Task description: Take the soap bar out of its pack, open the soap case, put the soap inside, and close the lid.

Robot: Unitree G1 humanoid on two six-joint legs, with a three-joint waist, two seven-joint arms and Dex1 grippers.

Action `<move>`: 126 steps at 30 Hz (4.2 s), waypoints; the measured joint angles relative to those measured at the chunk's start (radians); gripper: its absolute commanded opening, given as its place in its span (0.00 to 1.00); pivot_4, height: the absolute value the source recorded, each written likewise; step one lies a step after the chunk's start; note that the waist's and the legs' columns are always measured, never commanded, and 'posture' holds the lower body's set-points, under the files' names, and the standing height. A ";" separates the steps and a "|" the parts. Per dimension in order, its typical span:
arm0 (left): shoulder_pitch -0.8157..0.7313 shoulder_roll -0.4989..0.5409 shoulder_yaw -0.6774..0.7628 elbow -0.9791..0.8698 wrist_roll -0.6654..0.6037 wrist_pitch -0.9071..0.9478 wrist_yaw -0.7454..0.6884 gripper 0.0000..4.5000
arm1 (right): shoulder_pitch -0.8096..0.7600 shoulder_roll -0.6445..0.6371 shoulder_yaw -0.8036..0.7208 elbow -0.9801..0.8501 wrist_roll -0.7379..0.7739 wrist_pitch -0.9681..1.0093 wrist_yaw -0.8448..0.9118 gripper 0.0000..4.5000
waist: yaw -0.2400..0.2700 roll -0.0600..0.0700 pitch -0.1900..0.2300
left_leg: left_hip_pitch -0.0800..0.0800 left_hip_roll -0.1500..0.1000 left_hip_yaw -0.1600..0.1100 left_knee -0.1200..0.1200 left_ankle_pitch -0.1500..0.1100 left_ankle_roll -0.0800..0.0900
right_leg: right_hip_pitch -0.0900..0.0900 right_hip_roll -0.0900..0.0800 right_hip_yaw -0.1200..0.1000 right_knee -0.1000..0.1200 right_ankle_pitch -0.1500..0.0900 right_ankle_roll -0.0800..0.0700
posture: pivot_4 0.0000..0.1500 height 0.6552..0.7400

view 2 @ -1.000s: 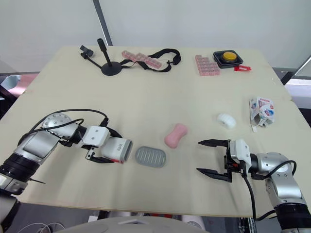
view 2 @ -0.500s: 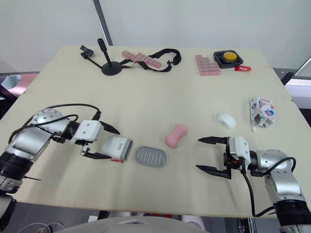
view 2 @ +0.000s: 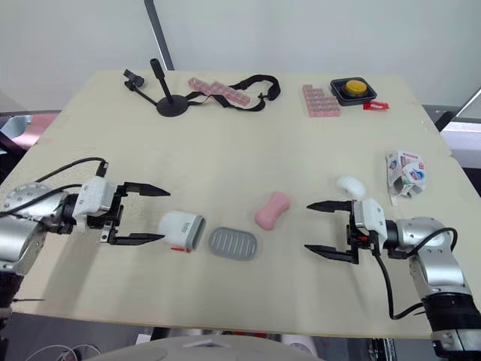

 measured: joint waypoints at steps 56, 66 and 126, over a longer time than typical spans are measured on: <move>0.281 -0.173 -0.077 -0.291 0.020 0.103 0.349 1.00 | -0.956 0.197 0.744 0.651 -0.556 -0.589 0.112 0.83 | -0.022 -0.001 0.000 | -0.007 0.002 0.000 0.008 0.001 -0.001 | -0.010 0.003 0.002 0.015 0.000 0.000 | 1.00 1.00; 0.262 -0.173 -0.077 -0.290 0.020 0.117 0.356 1.00 | -0.941 0.177 0.748 0.634 -0.550 -0.557 0.113 0.36 | -0.021 -0.001 0.000 | -0.007 0.002 0.000 0.008 0.001 -0.001 | -0.010 0.003 0.002 0.015 0.000 0.000 | 1.00 1.00; -0.103 -0.104 -0.115 0.163 0.089 -0.075 -0.034 1.00 | -0.548 0.188 0.694 -0.688 -0.118 1.422 -0.733 0.36 | 0.006 -0.001 0.000 | 0.006 0.001 0.003 -0.008 0.008 -0.012 | -0.006 0.005 0.007 0.012 0.000 0.000 | 1.00 1.00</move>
